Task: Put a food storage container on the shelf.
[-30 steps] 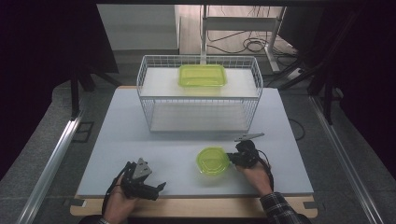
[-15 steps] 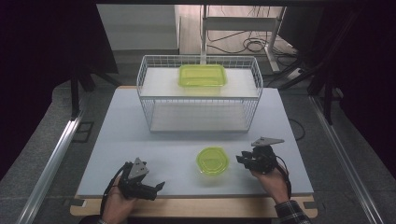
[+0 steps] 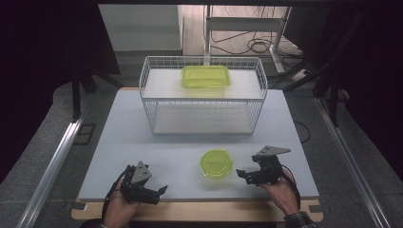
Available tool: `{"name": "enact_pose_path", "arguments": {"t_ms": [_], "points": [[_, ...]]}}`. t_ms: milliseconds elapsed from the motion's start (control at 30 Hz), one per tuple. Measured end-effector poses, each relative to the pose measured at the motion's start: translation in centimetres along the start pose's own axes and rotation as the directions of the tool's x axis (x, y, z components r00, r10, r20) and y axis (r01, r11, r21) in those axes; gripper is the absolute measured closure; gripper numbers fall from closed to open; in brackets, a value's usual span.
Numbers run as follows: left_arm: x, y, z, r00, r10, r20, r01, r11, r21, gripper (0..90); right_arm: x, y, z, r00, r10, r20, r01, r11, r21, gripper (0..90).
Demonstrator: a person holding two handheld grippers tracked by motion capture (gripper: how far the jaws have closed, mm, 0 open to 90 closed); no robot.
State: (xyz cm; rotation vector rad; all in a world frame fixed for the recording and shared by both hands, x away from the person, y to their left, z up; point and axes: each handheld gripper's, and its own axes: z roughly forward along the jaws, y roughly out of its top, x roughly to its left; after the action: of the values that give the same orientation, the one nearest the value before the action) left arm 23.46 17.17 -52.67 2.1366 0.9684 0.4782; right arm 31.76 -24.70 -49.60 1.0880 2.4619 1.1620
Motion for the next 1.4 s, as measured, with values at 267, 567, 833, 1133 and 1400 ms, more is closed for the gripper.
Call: {"name": "enact_pose_path", "arguments": {"t_ms": [267,567,833,1133,1400], "points": [[0.0,0.0,0.0,1.0,0.005,0.0,-0.005,1.0,0.0,1.1,-0.1,0.4,0.1,0.9993,0.034,-0.017,-0.035,0.999,-0.018,4.3],[-0.1,0.0,0.1,0.9999,0.012,-0.002,-0.012,0.9999,0.012,1.1,0.3,1.8,0.2,0.9966,0.061,-0.055,-0.062,0.998,-0.017,3.8],[-0.1,0.0,0.2,0.9999,0.011,-0.003,-0.011,0.9998,0.014,1.1,0.2,3.1,0.4,0.9902,0.102,-0.096,-0.102,0.995,-0.003,19.3],[-0.1,0.0,0.3,0.9998,0.016,-0.007,-0.016,0.9997,0.021,1.1,-0.6,4.1,1.1,0.9798,0.134,-0.148,-0.136,0.991,0.001,37.1],[-0.1,0.0,0.3,0.9998,0.02,-0.01,-0.02,0.9995,0.024,1.2,-1.1,4.7,2.3,0.9634,0.173,-0.205,-0.167,0.985,0.045,49.4]]}}
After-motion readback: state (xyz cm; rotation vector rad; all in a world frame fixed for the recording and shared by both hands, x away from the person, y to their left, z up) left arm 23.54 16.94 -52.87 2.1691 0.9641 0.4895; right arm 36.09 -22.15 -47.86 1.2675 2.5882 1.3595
